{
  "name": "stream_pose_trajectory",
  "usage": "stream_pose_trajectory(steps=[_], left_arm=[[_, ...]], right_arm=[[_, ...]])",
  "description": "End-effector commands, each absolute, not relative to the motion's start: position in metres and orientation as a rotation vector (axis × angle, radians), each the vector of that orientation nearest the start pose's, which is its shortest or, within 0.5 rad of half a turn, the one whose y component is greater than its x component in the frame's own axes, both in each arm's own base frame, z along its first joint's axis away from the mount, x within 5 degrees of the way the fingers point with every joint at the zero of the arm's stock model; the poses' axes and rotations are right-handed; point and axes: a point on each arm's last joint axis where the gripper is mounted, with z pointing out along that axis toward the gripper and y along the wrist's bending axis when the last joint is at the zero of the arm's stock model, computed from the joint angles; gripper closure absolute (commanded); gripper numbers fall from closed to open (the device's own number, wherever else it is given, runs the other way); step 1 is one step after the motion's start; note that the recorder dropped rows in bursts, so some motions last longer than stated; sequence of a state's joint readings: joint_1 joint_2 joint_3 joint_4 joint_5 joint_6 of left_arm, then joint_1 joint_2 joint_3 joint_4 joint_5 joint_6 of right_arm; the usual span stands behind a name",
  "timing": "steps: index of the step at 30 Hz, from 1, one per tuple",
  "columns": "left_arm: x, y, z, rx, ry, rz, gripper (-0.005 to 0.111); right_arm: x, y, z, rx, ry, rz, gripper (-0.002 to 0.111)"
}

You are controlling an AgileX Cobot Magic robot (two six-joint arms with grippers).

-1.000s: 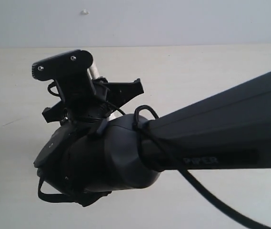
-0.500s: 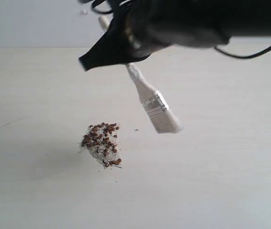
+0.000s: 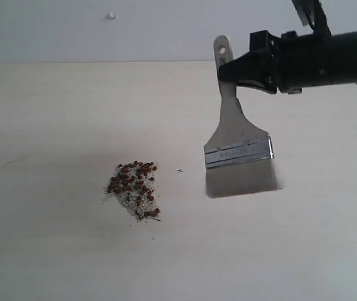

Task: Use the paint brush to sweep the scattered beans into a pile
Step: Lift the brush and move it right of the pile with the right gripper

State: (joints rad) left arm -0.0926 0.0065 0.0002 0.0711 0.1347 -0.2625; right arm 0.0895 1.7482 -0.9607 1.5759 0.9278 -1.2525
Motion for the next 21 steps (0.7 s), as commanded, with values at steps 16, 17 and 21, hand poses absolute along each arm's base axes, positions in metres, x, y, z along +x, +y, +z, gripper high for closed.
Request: stream_pose_trajectory(steps=[16, 17, 21], left_arm=[[0.056, -0.004, 0.201, -0.092, 1.619, -0.212, 0.107], [0.056, -0.004, 0.201, -0.092, 1.619, -0.212, 0.107], [0.056, -0.004, 0.201, -0.092, 1.619, -0.212, 0.107]], right_arm=[[0.336, 0.069, 0.111, -0.075, 2.354, 1.603, 0.108], [0.335, 0.068, 0.109, -0.069, 2.384, 1.594, 0.108], [0.329, 0.068, 0.105, -0.015, 2.419, 1.613, 0.108]])
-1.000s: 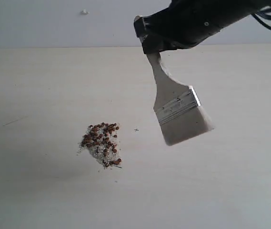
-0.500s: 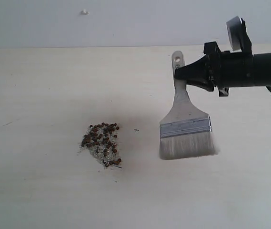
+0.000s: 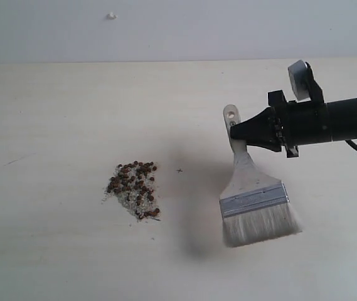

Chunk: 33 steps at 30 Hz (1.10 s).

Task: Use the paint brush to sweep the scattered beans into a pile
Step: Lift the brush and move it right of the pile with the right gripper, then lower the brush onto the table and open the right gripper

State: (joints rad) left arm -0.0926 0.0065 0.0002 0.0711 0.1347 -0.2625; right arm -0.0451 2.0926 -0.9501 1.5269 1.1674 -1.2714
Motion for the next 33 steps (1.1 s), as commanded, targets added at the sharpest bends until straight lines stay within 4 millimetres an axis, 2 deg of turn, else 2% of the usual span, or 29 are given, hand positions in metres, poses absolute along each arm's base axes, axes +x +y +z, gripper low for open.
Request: stream_pose_trajectory(steps=[1, 7, 10, 14, 20, 24, 33], left_arm=[[0.056, -0.004, 0.201, -0.092, 1.619, -0.212, 0.107], [0.056, -0.004, 0.201, -0.092, 1.619, -0.212, 0.107], [0.056, -0.004, 0.201, -0.092, 1.619, -0.212, 0.107], [0.056, -0.004, 0.201, -0.092, 1.619, -0.212, 0.107], [0.056, -0.004, 0.201, -0.092, 1.619, -0.212, 0.107], [0.056, -0.004, 0.201, -0.092, 1.619, -0.212, 0.107], [0.056, -0.004, 0.201, -0.092, 1.619, -0.212, 0.107]], right_arm=[[0.328, 0.068, 0.103, 0.01, 2.427, 1.602, 0.108], [0.319, 0.065, 0.082, 0.169, 2.539, 1.414, 0.108], [0.316, 0.071, 0.078, 0.154, 2.577, 1.365, 0.108], [0.315, 0.084, 0.079, 0.139, 2.573, 1.384, 0.108], [0.317, 0.084, 0.077, 0.129, 2.574, 1.331, 0.108], [0.317, 0.084, 0.077, 0.114, 2.572, 1.33, 0.1], [0.318, 0.084, 0.081, 0.081, 2.555, 1.302, 0.073]])
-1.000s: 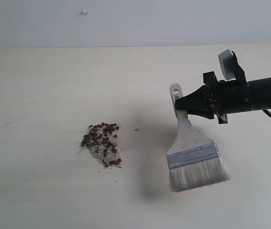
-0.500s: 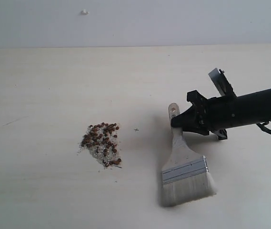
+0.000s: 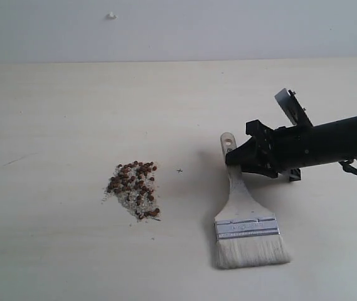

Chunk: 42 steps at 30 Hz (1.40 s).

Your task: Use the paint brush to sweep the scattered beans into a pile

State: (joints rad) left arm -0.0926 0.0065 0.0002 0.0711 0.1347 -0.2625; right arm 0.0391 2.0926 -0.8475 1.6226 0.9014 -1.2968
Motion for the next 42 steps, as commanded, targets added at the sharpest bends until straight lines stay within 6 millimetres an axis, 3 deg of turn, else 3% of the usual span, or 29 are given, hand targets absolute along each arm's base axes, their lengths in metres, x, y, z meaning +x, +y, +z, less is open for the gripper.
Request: stream_pose_trajectory(steps=[1, 7, 9, 13, 16, 19, 22, 24, 25, 29, 36, 42], left_arm=[[0.056, -0.004, 0.201, -0.092, 1.619, -0.212, 0.107], [0.056, -0.004, 0.201, -0.092, 1.619, -0.212, 0.107], [0.056, -0.004, 0.201, -0.092, 1.619, -0.212, 0.107], [0.056, -0.004, 0.201, -0.092, 1.619, -0.212, 0.107], [0.056, -0.004, 0.201, -0.092, 1.619, -0.212, 0.107], [0.056, -0.004, 0.201, -0.092, 1.619, -0.212, 0.107], [0.056, -0.004, 0.201, -0.092, 1.619, -0.212, 0.107], [0.056, -0.004, 0.201, -0.092, 1.619, -0.212, 0.107], [0.056, -0.004, 0.201, -0.092, 1.619, -0.212, 0.107], [0.056, -0.004, 0.201, -0.092, 1.619, -0.212, 0.107], [0.056, -0.004, 0.201, -0.092, 1.619, -0.212, 0.107], [0.056, -0.004, 0.201, -0.092, 1.619, -0.212, 0.107]], right_arm=[[0.319, 0.083, 0.084, 0.079, 2.551, 1.278, 0.071], [0.323, 0.076, 0.114, 0.008, 2.509, 1.088, 0.071], [0.323, 0.072, 0.127, -0.059, 2.498, 0.996, 0.078], [0.312, 0.066, 0.161, -0.225, 2.476, 0.835, 0.109], [0.297, 0.064, 0.183, -0.236, 2.435, 0.778, 0.108], [0.277, 0.066, 0.202, -0.222, 2.37, 0.709, 0.108], [0.246, 0.064, 0.216, -0.193, 2.289, 0.485, 0.108], [0.222, 0.062, 0.224, -0.176, 2.212, 0.338, 0.108], [0.197, 0.055, 0.226, -0.136, 2.142, 0.238, 0.108], [0.137, 0.044, 0.237, -0.091, 1.955, 0.319, 0.108], [0.092, 0.029, 0.274, -0.046, 1.629, 0.42, 0.108], [0.085, 0.025, 0.278, -0.048, 1.576, 0.403, 0.108]])
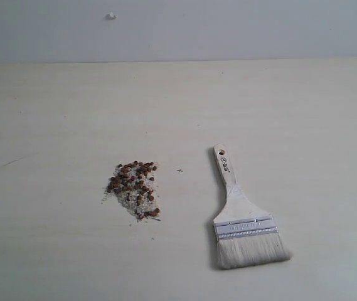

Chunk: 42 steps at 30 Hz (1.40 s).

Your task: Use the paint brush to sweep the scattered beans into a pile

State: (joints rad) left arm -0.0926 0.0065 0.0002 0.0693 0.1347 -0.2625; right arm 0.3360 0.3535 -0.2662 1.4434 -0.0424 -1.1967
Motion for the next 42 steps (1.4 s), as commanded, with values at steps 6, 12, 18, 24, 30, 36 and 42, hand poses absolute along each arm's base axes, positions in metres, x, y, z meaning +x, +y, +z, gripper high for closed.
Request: stream_pose_trajectory(steps=[6, 12, 18, 24, 30, 36, 42], left_arm=[[0.056, -0.004, 0.201, -0.092, 1.619, -0.212, 0.107], [0.056, -0.004, 0.201, -0.092, 1.619, -0.212, 0.107], [0.056, -0.004, 0.201, -0.092, 1.619, -0.212, 0.107], [0.056, -0.004, 0.201, -0.092, 1.619, -0.212, 0.107], [0.056, -0.004, 0.201, -0.092, 1.619, -0.212, 0.107], [0.056, -0.004, 0.201, -0.092, 1.619, -0.212, 0.107], [0.056, -0.004, 0.201, -0.092, 1.619, -0.212, 0.107]], right_arm=[[0.088, 0.019, 0.256, -0.078, 1.614, 0.26, 0.108], [0.078, 0.012, 0.24, -0.051, 1.569, 0.208, 0.108], [0.065, 0.011, 0.231, -0.124, 1.514, 0.138, 0.108], [0.056, 0.009, 0.22, -0.152, 1.604, 0.095, 0.108], [0.053, 0.008, 0.215, -0.119, 1.643, 0.116, 0.108], [0.053, 0.008, 0.209, -0.073, 1.692, 0.156, 0.108], [0.055, 0.008, 0.198, -0.017, 1.694, 0.205, 0.108]])
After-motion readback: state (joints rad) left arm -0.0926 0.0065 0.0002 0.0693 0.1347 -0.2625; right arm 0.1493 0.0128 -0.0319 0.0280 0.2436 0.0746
